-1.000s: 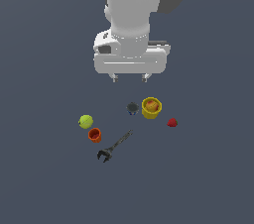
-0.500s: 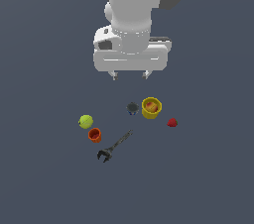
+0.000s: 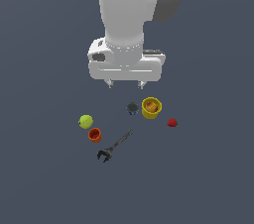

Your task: Pick up a designated object from a clutter of objects.

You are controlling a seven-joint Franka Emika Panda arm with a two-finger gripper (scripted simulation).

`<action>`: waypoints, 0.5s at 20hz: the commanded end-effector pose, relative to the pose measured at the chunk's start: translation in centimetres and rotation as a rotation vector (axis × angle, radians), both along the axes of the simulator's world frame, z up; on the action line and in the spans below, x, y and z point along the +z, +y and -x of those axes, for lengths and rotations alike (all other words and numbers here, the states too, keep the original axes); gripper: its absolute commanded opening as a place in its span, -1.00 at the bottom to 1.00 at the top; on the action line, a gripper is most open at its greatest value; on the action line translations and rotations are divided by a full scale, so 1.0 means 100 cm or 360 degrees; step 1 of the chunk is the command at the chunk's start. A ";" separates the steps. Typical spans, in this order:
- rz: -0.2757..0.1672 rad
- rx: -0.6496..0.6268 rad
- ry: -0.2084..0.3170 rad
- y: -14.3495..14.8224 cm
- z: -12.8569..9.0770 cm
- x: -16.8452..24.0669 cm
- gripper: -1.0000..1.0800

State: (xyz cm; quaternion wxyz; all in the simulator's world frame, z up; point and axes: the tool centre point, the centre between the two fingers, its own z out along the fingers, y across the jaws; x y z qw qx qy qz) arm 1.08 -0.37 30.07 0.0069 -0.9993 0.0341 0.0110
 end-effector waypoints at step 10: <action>-0.0016 -0.0445 -0.0006 -0.054 -0.043 -0.084 0.92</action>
